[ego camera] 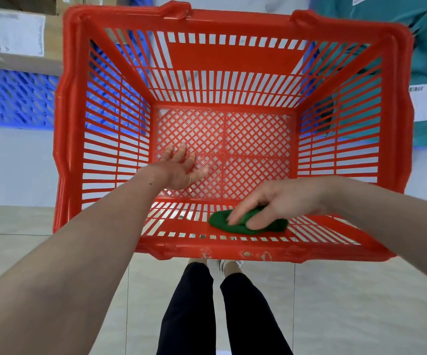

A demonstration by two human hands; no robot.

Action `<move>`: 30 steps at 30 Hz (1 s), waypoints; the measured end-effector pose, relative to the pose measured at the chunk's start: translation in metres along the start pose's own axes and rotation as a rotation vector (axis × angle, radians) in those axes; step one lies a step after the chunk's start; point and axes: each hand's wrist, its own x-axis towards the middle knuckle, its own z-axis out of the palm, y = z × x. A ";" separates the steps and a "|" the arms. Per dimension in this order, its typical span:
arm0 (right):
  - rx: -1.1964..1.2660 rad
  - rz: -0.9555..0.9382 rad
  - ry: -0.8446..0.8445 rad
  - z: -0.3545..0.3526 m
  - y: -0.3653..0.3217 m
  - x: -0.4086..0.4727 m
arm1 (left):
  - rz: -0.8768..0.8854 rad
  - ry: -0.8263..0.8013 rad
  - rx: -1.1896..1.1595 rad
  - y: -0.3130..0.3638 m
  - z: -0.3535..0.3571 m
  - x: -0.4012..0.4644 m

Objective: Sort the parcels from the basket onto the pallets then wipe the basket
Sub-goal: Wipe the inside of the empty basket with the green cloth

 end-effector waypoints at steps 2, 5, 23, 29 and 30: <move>-0.004 -0.095 -0.001 0.012 -0.027 0.019 | -0.007 -0.013 0.008 -0.001 0.000 0.002; -0.020 -0.213 0.000 0.025 -0.053 0.042 | -0.003 -0.012 0.019 -0.001 0.000 0.004; 0.135 -0.181 0.183 0.014 -0.024 -0.047 | 0.178 -0.192 -0.292 -0.003 -0.031 -0.117; -0.017 -0.337 0.240 0.042 -0.055 -0.046 | 0.402 -0.307 -0.366 -0.022 -0.014 -0.156; -0.040 -0.350 0.252 0.047 -0.057 -0.044 | 0.419 -0.289 -0.351 -0.021 -0.012 -0.158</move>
